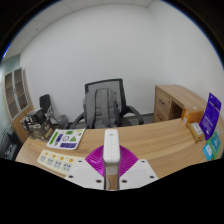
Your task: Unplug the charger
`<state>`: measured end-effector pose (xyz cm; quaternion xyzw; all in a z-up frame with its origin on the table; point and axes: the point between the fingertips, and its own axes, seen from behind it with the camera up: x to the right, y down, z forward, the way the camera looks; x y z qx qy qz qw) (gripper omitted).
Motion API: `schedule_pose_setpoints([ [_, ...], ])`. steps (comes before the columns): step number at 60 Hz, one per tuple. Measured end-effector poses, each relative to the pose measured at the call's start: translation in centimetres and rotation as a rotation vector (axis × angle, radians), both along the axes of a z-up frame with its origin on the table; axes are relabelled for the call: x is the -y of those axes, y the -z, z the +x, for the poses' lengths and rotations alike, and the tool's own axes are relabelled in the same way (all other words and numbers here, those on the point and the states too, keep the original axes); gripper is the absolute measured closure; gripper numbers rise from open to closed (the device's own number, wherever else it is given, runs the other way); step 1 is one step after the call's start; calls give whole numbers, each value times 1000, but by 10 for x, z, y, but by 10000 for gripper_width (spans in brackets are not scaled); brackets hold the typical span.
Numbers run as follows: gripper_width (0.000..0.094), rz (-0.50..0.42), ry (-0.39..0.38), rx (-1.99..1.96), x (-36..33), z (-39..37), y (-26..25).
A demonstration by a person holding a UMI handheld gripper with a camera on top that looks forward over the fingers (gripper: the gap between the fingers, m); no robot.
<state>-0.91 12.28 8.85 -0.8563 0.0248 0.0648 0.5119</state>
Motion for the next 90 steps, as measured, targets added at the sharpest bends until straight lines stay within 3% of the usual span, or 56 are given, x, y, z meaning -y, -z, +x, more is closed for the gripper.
schedule_pose_setpoints([
  [9, 755, -93, 72, -121, 10, 26, 53],
  [14, 705, -83, 96, -157, 13, 41, 57],
  [27, 285, -170, 149, -43, 33, 99, 73],
  [36, 83, -154, 159, 50, 53, 115, 39],
  [63, 74, -109, 202, 213, 180, 78, -108],
  [90, 73, -103, 206, 249, 262, 38, -145],
])
